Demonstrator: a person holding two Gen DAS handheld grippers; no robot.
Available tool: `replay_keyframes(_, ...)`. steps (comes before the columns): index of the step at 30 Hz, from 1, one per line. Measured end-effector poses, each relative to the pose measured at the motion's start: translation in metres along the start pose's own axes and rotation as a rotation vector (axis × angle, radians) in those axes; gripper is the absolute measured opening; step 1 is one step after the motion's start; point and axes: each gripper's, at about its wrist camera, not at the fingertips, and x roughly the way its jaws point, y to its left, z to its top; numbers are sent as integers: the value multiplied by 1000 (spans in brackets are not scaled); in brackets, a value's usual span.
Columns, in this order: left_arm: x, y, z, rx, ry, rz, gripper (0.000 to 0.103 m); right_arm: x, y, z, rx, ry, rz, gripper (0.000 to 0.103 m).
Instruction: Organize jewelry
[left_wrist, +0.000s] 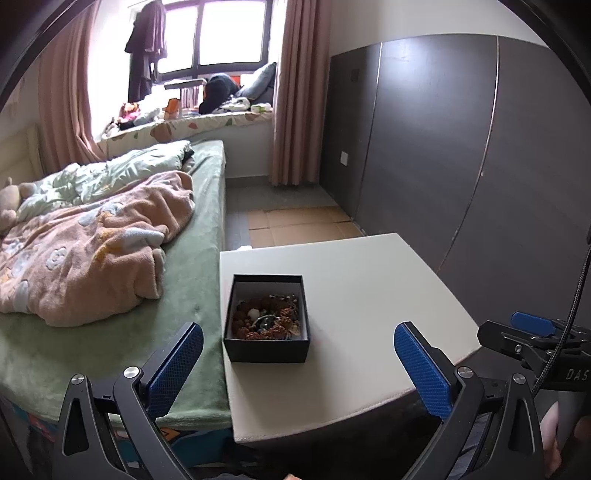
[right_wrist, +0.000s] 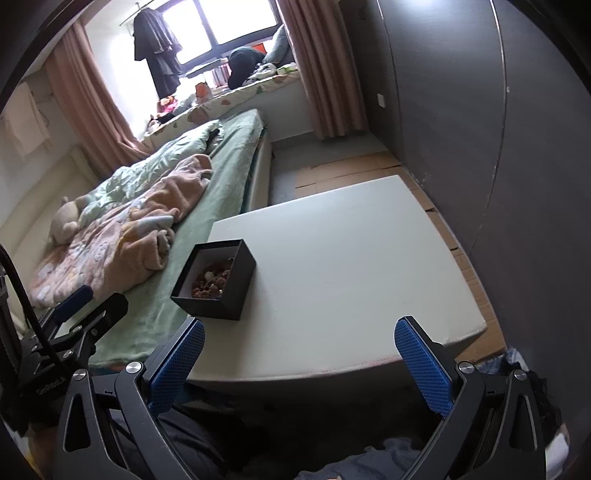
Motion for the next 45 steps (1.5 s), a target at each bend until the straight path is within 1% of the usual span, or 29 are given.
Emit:
replay_keyframes(3, 0, 0, -1, -2, 10, 11, 103, -4, 1, -1, -12, -14, -22, 103)
replay_keyframes(7, 0, 1, -2, -8, 19, 5, 103, -7, -1, -1, -21, -22, -42, 103)
replay_keyframes(14, -2, 10, -2, -49, 18, -12, 103, -9, -3, -2, -18, -17, -47, 103)
replay_keyframes(19, -3, 13, -2, -61, 20, -19, 103, -11, -6, -1, -8, -21, -47, 103)
replay_keyframes(30, -4, 19, -3, -78, 18, -21, 103, -11, -8, -1, -7, -21, -50, 103)
replay_keyframes(36, -4, 19, -3, -78, 21, -10, 103, -9, -9, 0, -5, -18, -45, 103)
replay_keyframes(45, -5, 20, -3, -78, 20, -17, 103, -9, -11, -2, -3, -17, -49, 103)
